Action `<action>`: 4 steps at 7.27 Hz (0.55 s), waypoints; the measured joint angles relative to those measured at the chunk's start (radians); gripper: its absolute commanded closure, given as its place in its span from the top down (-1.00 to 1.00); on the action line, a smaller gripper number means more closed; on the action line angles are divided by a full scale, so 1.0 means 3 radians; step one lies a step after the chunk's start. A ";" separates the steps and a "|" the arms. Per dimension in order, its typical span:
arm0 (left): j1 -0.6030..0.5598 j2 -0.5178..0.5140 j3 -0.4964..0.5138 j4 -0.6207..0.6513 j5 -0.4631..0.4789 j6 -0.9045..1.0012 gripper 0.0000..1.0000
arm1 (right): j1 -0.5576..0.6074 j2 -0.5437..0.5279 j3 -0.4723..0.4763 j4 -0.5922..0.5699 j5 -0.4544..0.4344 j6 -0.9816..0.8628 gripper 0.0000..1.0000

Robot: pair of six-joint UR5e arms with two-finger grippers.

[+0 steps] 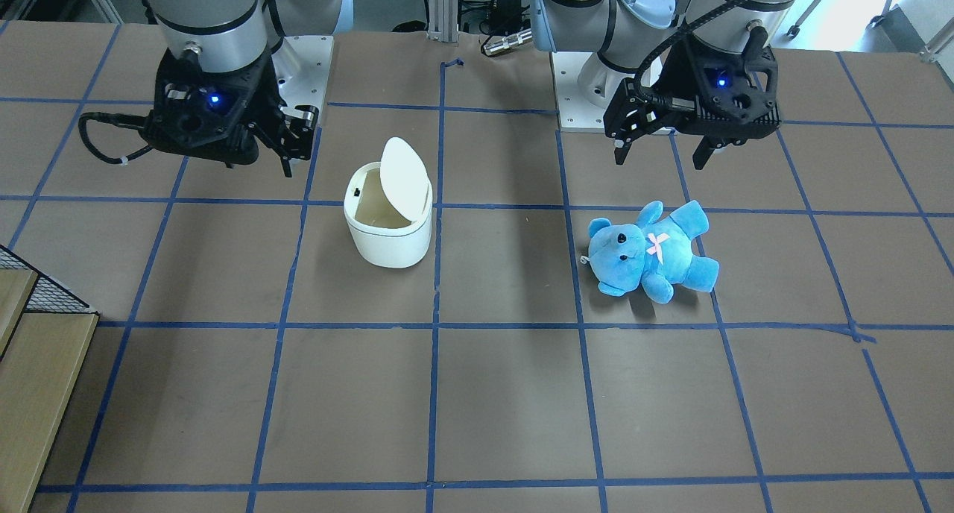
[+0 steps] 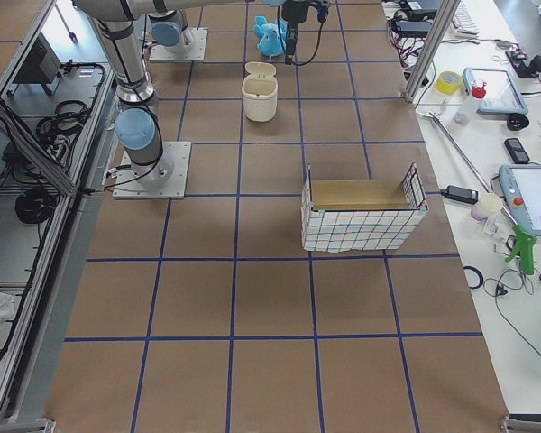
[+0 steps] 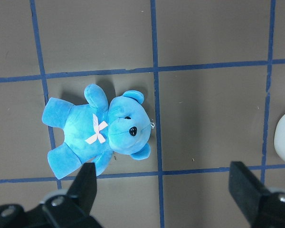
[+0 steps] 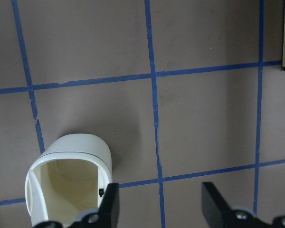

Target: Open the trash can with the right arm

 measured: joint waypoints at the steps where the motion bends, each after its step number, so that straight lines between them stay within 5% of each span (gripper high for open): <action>1: 0.0000 0.0000 0.0000 0.0000 0.0000 0.0000 1.00 | -0.0097 -0.0001 -0.0028 -0.0009 0.0004 -0.0170 1.00; 4: 0.0000 0.0000 0.0000 0.0000 0.0000 0.0000 1.00 | -0.0289 -0.0001 -0.0041 -0.0076 0.0084 -0.0673 1.00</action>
